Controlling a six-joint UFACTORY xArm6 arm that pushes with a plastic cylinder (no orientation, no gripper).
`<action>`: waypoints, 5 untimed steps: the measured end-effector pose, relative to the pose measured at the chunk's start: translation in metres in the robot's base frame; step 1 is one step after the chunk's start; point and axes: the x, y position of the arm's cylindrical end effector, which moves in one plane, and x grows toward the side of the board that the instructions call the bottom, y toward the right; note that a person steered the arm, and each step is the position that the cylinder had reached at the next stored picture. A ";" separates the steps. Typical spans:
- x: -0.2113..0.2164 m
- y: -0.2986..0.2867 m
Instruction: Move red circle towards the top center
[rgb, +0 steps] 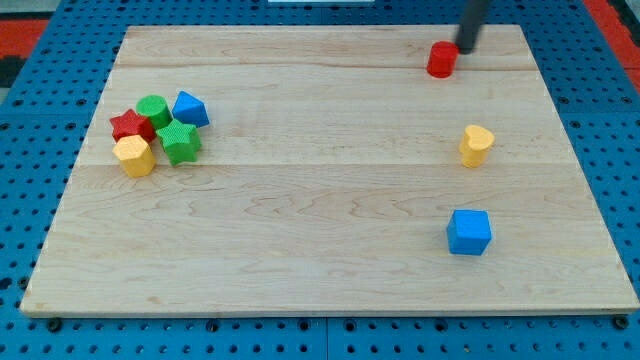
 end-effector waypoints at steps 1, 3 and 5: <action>0.046 -0.108; 0.013 0.005; 0.044 -0.079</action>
